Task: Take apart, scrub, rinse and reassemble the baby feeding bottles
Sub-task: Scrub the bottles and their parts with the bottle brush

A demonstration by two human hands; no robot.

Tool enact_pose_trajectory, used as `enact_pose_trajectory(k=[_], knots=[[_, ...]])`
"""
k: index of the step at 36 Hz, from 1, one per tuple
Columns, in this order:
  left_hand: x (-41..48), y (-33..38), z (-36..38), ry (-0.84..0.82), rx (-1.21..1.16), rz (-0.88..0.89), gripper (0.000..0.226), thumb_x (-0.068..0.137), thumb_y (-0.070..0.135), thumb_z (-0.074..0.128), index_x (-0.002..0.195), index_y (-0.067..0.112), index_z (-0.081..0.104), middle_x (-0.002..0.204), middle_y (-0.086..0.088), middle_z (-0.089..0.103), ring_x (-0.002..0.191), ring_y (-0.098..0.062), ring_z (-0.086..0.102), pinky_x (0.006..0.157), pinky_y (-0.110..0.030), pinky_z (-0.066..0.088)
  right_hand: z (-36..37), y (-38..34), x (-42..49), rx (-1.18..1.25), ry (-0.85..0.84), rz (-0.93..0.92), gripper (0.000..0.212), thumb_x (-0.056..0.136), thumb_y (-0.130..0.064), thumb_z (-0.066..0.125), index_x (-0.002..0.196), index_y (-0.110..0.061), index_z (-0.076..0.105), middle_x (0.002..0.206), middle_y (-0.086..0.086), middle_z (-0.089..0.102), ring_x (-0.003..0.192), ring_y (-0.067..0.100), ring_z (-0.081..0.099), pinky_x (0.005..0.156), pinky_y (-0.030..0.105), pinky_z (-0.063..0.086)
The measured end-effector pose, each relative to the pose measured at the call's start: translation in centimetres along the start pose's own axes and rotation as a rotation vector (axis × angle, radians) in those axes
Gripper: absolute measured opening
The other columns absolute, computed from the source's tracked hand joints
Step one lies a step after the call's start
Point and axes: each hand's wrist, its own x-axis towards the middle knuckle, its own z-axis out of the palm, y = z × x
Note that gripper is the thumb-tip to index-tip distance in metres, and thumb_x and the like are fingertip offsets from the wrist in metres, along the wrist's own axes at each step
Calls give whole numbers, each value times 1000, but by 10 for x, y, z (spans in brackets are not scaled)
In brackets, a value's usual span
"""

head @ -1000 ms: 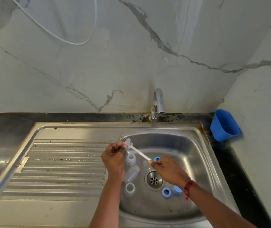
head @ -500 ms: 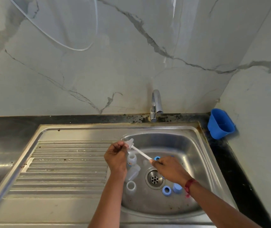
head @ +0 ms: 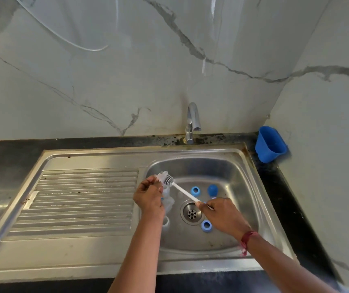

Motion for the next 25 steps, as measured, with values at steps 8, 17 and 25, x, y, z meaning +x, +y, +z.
enact_pose_trajectory(k=[8,17,25], knots=[[-23,-8,-3,-45,30,-61,25,78,-19,66,78,7,68,64,-8,66,52,-17,49,47,-26,44,1,-3,-3,46,-14,45,55,97,-49,52,52,-19,43,49,-6,47,35,5,43,42,16,33],[-8,-4,-8,74,81,7,30,78,-14,68,69,15,68,73,-13,66,62,-23,55,47,-24,43,-7,1,5,42,-49,-10,52,99,-47,50,52,-23,45,49,-7,47,40,7,44,45,17,36],[10,-15,7,126,198,115,29,74,-9,70,64,18,71,74,-10,70,70,-23,61,71,-36,53,-5,24,20,-1,-43,-65,56,99,-48,49,50,-23,42,53,-6,46,57,13,45,59,25,36]])
